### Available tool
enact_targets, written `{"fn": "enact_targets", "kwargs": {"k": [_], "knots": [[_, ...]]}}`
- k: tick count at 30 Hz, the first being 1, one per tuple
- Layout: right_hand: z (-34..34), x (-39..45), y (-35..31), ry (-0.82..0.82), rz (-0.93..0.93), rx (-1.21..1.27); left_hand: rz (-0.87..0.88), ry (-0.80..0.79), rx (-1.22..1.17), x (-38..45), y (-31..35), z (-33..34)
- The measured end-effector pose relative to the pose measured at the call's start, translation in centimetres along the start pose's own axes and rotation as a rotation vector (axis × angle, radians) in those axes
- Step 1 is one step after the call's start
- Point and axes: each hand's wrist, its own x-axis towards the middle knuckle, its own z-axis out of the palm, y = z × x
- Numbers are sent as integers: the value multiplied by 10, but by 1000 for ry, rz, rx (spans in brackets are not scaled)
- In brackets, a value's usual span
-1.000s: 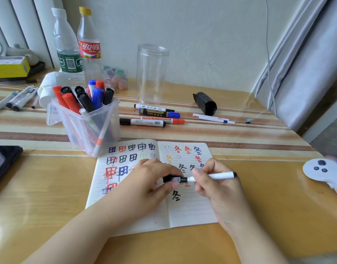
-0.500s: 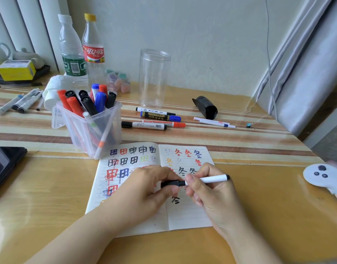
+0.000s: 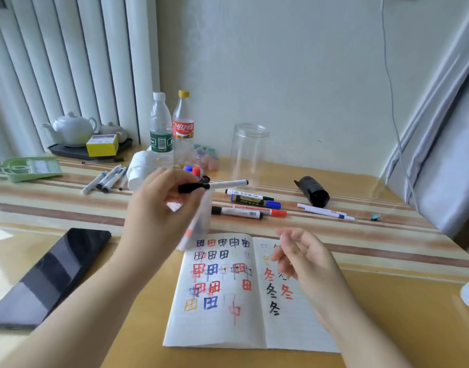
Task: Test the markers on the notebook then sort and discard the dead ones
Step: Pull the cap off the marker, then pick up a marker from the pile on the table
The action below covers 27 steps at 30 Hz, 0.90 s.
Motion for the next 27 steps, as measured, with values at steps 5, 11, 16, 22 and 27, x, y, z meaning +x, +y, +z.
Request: {"fn": "enact_targets", "kwargs": {"k": [5, 11, 16, 22, 27], "knots": [[24, 4, -14, -78, -51, -1, -67, 145, 164, 34, -3, -36], [30, 5, -17, -82, -65, -20, -59, 50, 361, 39, -13, -33], [32, 2, -15, -95, -45, -48, 39, -4, 461, 31, -28, -22], [32, 12, -7, -95, -27, -119, 183, -34, 611, 23, -48, -12], [20, 44, 3, -50, -38, -259, 440, -51, 467, 11, -28, 13]]}}
